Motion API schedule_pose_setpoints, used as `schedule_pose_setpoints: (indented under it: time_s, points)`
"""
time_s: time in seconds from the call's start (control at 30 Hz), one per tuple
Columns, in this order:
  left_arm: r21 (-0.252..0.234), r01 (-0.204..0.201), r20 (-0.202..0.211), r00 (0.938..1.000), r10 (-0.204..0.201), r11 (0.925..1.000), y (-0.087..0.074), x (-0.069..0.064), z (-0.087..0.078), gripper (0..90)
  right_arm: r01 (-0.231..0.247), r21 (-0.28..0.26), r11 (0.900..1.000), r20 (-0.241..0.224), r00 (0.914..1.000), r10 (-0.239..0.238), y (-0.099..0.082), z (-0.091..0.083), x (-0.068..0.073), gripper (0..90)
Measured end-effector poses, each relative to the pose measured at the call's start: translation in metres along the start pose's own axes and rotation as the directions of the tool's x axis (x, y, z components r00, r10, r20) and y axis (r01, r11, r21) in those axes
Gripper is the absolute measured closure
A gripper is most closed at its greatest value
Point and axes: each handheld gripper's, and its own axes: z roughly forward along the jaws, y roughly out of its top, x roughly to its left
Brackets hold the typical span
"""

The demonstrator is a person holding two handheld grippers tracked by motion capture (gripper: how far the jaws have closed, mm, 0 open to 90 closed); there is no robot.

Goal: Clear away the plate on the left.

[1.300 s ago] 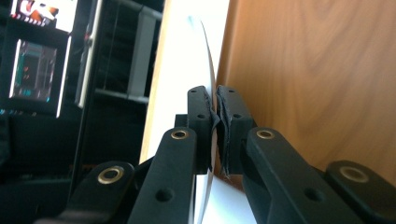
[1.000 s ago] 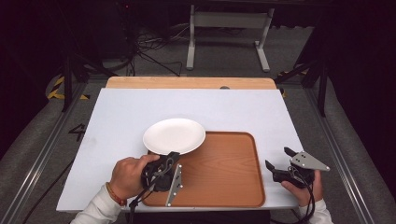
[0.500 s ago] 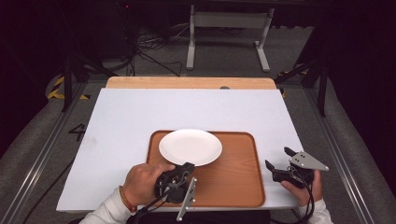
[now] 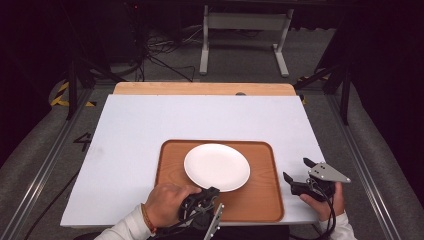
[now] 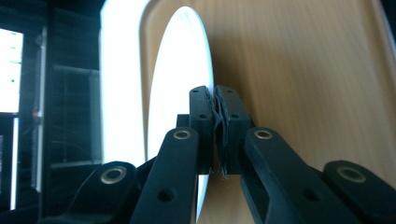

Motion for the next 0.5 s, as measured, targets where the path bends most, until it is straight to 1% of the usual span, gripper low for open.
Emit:
schedule_pose_setpoints:
  time_s: [0.13,0.2,0.23,0.3,0.4,0.43,0.5]
  points:
    - [-0.013,0.026,0.036,0.999,-0.025,0.9996,-0.002,-0.002,0.004,87.3,-0.006,-0.004,1.0,-0.003,1.0,0.006,0.0,0.0,-0.001,13.0]
    - [-0.015,0.046,0.061,0.9971,-0.045,0.9988,-0.003,-0.001,0.005,87.3,-0.004,-0.003,1.0,-0.004,1.0,0.004,0.0,0.0,0.0,13.0]
    - [-0.022,0.064,0.066,0.9958,-0.063,0.9977,-0.005,-0.001,0.006,87.2,-0.002,-0.002,1.0,-0.006,1.0,0.002,0.0,0.0,0.0,13.0]
    - [-0.021,0.092,0.099,0.9911,-0.089,0.9956,-0.007,-0.002,0.008,87.2,-0.002,-0.002,1.0,-0.006,1.0,0.002,0.0,0.0,0.0,13.0]
    - [-0.021,0.089,0.13,0.9878,-0.086,0.9958,-0.01,-0.006,0.012,86.7,-0.007,-0.006,1.0,-0.005,1.0,0.007,0.0,-0.001,-0.002,13.0]
    - [-0.018,0.102,0.14,0.9853,-0.098,0.9946,-0.011,-0.007,0.012,86.4,-0.01,-0.005,0.9999,-0.004,0.9999,0.01,-0.001,-0.001,-0.002,13.0]
    - [-0.018,0.112,0.155,0.982,-0.108,0.9935,-0.013,-0.008,0.014,86.1,-0.01,-0.002,0.9999,-0.006,0.9999,0.01,-0.001,0.0,-0.002,13.0]
